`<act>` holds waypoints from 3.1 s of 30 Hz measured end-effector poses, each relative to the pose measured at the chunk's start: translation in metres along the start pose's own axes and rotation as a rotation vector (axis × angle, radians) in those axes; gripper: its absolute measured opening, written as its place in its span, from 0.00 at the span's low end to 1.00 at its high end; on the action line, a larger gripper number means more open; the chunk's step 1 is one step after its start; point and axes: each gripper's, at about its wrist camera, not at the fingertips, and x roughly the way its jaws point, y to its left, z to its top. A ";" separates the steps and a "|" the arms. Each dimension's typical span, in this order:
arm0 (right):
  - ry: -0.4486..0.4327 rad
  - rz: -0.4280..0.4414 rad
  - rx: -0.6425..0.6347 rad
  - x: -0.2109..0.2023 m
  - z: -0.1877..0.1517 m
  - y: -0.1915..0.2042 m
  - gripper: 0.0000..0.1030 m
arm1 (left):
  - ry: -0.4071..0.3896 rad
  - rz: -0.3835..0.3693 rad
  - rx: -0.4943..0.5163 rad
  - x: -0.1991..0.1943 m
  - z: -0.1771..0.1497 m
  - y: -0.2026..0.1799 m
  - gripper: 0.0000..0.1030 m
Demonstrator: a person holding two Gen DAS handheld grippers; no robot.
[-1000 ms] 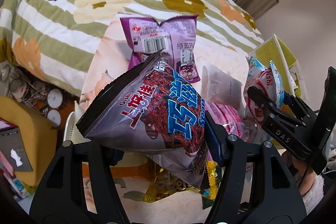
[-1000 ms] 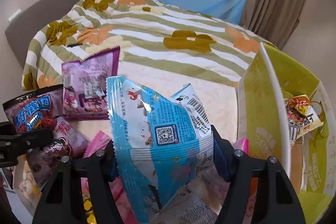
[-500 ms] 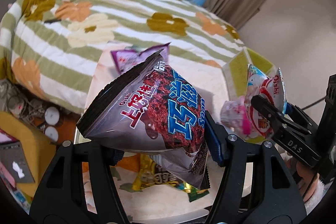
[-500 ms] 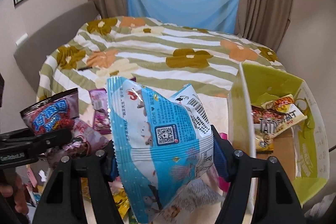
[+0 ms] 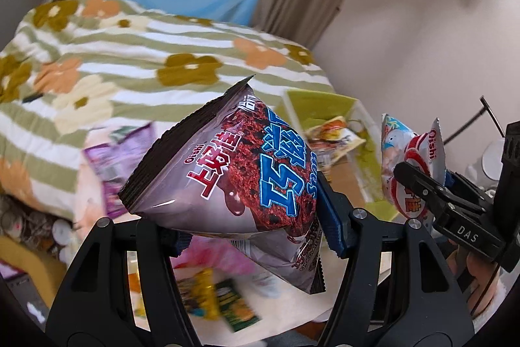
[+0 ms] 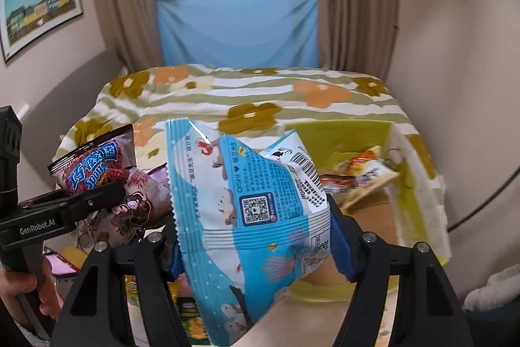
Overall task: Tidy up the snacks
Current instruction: 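Carry both bags into the cardboard box and open both grippers, then move both tools back over the snacks on the table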
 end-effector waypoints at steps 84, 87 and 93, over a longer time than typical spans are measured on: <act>0.020 0.126 -0.012 -0.031 -0.036 -0.076 1.00 | 0.034 0.323 0.049 -0.023 -0.106 -0.058 0.99; 0.021 0.128 -0.019 -0.034 -0.046 -0.046 1.00 | 0.046 0.314 0.021 -0.043 -0.116 -0.026 0.99; 0.060 0.125 -0.005 -0.031 -0.073 0.007 1.00 | 0.091 0.272 -0.028 -0.068 -0.134 0.035 0.99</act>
